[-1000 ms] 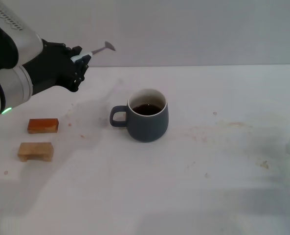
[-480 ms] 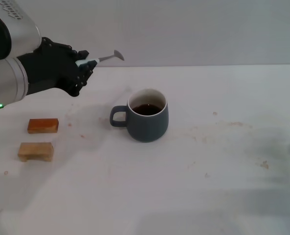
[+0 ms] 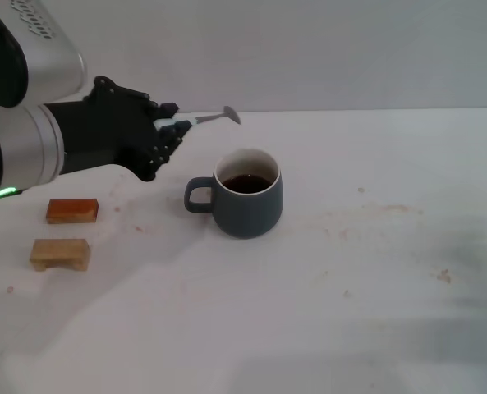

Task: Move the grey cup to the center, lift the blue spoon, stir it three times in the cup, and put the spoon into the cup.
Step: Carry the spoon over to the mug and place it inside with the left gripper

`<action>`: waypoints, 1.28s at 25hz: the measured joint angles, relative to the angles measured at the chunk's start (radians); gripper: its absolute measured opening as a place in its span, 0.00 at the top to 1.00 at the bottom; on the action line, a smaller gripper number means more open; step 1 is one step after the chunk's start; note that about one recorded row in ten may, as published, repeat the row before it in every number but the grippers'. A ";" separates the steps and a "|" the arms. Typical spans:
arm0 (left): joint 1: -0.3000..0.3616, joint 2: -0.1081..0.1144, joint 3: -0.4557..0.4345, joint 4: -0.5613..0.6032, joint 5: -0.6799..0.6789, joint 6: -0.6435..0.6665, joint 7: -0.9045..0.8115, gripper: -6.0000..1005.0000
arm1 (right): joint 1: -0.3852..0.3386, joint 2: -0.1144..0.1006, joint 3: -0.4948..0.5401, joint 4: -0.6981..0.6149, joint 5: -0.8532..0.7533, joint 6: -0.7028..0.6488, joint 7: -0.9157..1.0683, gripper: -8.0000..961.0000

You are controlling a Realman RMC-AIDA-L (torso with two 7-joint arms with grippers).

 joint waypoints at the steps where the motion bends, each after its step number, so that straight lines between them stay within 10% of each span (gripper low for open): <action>1: 0.000 0.000 0.001 0.000 -0.003 -0.003 0.001 0.82 | -0.001 0.000 0.000 0.000 0.000 -0.002 -0.002 0.99; 32: -0.127 -0.002 0.024 0.257 0.001 -0.022 0.021 0.82 | -0.052 0.000 0.009 0.001 0.000 -0.106 -0.008 0.99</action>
